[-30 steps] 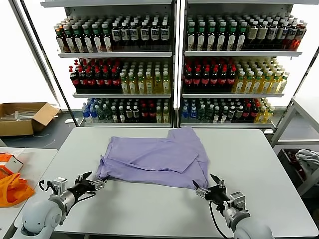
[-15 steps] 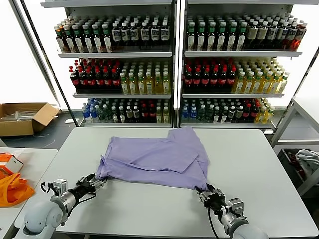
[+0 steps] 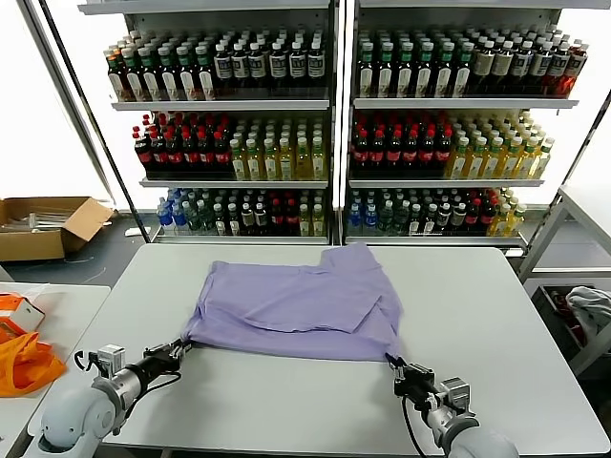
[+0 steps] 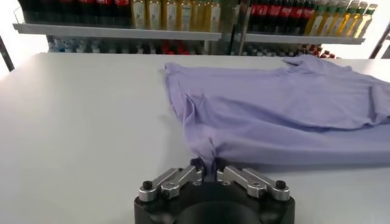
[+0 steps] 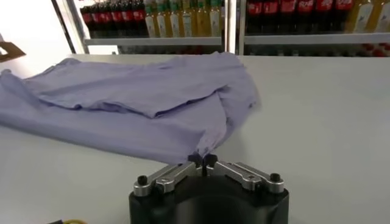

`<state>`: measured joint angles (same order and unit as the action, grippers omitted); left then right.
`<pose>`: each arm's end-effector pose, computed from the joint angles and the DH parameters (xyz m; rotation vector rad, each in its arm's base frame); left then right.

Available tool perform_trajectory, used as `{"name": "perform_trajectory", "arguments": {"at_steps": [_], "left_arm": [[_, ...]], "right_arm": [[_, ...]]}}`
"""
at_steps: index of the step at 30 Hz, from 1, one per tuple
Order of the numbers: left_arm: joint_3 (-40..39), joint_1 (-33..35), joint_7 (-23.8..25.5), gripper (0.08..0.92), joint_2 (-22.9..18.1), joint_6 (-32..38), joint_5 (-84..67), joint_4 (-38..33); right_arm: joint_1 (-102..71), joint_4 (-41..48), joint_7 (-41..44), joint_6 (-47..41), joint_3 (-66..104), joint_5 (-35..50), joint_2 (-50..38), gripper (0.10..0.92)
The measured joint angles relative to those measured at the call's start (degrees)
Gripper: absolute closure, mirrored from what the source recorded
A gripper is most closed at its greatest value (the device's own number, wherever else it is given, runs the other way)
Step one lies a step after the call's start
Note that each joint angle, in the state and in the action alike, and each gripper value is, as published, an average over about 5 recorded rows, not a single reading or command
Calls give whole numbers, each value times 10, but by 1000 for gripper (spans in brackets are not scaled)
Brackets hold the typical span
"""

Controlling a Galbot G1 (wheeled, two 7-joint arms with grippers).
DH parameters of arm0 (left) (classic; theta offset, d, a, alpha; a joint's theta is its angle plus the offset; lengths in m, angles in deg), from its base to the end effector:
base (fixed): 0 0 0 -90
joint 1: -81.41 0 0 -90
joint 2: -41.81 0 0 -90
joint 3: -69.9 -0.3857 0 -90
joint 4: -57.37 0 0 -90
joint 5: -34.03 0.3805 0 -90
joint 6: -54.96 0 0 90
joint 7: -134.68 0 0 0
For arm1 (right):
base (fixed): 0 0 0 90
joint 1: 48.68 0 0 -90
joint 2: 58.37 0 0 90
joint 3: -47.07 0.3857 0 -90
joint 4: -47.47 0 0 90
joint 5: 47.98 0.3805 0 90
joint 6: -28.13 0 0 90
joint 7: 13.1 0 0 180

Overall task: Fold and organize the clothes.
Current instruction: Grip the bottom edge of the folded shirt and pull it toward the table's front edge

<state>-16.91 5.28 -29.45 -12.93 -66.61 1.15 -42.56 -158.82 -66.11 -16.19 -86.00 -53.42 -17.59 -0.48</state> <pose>0.3035 0.2018 -0.3318 -0.4048 -2.4889 0.0410 0.2422 -0.0703 -0.3354 0.4260 -2.6034 0.0246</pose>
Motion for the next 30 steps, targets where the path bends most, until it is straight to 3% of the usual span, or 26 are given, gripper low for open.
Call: {"name": "perform_trajectory", "arguments": {"at_steps": [14,30], "left_arm": [[37,90,-7,916,-9,-9,18,-88],[123,239,-9,895,-62,-14,37,-201]], "right_arm": [[-74,-68,2,1,35,2,-37,911],[-258,-175,12,19,120,-7,-40,886]]}}
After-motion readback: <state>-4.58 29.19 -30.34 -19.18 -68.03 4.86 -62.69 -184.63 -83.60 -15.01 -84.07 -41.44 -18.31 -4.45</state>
